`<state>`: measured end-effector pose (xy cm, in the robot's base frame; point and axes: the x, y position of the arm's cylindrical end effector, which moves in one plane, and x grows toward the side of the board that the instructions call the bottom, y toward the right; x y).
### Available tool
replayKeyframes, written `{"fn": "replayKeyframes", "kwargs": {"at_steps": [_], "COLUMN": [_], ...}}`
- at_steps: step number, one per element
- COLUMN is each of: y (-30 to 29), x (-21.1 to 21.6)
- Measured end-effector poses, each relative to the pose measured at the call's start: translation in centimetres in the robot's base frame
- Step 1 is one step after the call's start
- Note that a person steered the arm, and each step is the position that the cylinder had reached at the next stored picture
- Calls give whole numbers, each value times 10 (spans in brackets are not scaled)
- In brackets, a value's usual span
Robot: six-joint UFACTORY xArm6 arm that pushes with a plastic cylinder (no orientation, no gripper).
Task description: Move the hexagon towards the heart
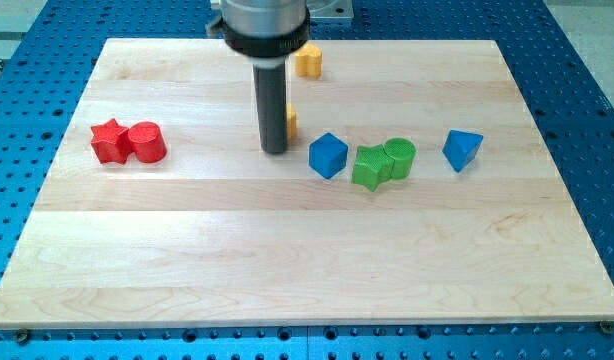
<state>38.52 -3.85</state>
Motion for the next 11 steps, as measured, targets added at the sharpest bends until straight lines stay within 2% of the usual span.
{"fn": "replayKeyframes", "kwargs": {"at_steps": [1,2,4,6,8,9,10,11], "y": [7,-19,-19,31,32,51,60,-23], "x": [-45,-57,-53,-61,-63,-64,-53,30]}}
